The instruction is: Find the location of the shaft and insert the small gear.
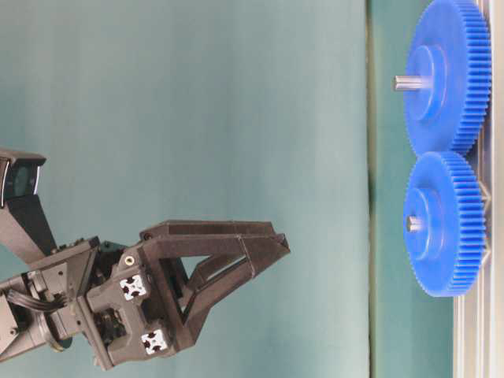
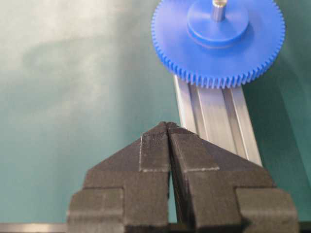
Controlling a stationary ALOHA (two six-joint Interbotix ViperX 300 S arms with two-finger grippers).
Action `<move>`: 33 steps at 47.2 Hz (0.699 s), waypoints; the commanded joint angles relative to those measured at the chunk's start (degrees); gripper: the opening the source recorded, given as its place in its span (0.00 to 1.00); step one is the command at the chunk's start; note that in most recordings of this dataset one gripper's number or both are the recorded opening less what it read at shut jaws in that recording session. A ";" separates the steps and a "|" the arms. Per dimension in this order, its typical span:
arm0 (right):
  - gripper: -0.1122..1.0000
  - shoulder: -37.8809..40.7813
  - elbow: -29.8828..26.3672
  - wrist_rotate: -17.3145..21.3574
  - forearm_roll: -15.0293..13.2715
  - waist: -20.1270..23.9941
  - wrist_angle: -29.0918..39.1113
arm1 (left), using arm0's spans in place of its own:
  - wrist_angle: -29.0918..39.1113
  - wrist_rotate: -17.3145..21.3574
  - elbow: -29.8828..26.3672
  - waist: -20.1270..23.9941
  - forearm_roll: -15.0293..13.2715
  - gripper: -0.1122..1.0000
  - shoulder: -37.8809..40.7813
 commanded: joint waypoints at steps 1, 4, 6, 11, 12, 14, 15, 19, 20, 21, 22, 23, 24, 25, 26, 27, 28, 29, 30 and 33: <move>0.12 0.44 -0.53 0.53 0.09 -0.09 -0.53 | -0.26 0.00 -0.70 -0.09 0.26 0.78 -1.49; 0.12 0.35 -0.53 0.53 0.09 -0.09 -0.53 | -0.35 0.09 -0.70 -0.09 0.26 0.78 -1.41; 0.12 0.44 -0.53 0.53 0.09 0.00 -0.53 | -0.35 0.09 -0.70 -0.18 0.26 0.78 -1.41; 0.12 0.44 -0.53 0.53 0.00 -0.09 -0.53 | -0.26 0.09 -0.70 -0.18 0.26 0.78 -1.41; 0.12 0.44 -0.53 0.53 0.00 0.00 -0.53 | -0.35 0.09 -0.70 -0.18 0.26 0.78 -1.41; 0.12 0.44 -0.53 0.53 0.09 -0.09 -0.53 | -0.35 0.09 -0.70 -0.09 0.35 0.78 -1.41; 0.12 0.44 -0.53 0.53 0.09 -0.09 -0.53 | -0.35 0.09 -0.70 -0.09 0.26 0.78 -1.41; 0.12 0.35 -0.53 0.53 0.09 -0.09 -0.53 | -0.35 0.09 -0.70 -0.18 0.26 0.78 -1.32; 0.12 0.35 -0.53 0.53 0.00 -0.09 -0.53 | -0.35 0.09 -0.70 -0.09 0.26 0.78 -1.32; 0.12 0.44 -0.44 0.53 0.09 -0.09 -0.53 | -0.35 0.09 -0.70 -0.09 0.26 0.78 -1.32; 0.12 0.44 -0.53 0.53 0.09 -0.09 -0.53 | -0.35 0.09 -0.70 -0.09 0.26 0.78 -1.23; 0.12 0.44 -0.53 0.53 0.00 -0.09 -0.53 | -0.26 0.09 -0.70 -0.09 0.26 0.78 -1.23; 0.12 0.44 -0.53 0.53 0.00 -0.09 -0.53 | -0.35 0.09 -0.70 -0.18 0.26 0.78 -1.23; 0.12 0.44 -0.53 0.53 0.09 -0.09 -0.53 | -0.35 0.18 -0.70 -0.18 0.26 0.78 -1.14; 0.12 0.44 -0.53 0.53 0.09 -0.09 -0.53 | -0.35 0.18 -0.70 -0.18 0.26 0.78 -1.14; 0.12 0.44 -0.53 0.53 0.09 -0.09 -0.53 | -0.35 0.18 -0.70 -0.09 0.26 0.78 -1.14; 0.12 0.44 -0.53 0.53 0.09 -0.09 -0.53 | -0.35 0.18 -0.79 -0.09 0.26 0.78 -1.14; 0.12 0.44 -0.53 0.53 0.09 -0.09 -0.53 | -0.26 0.18 -0.70 -0.18 0.26 0.78 -1.05; 0.12 0.44 -0.53 0.53 0.00 -0.09 -0.53 | -0.35 0.18 -0.70 -0.18 0.26 0.78 -1.05; 0.12 0.44 -0.53 0.53 0.00 -0.09 -0.53 | -0.35 0.18 -0.70 -0.18 0.26 0.78 -0.97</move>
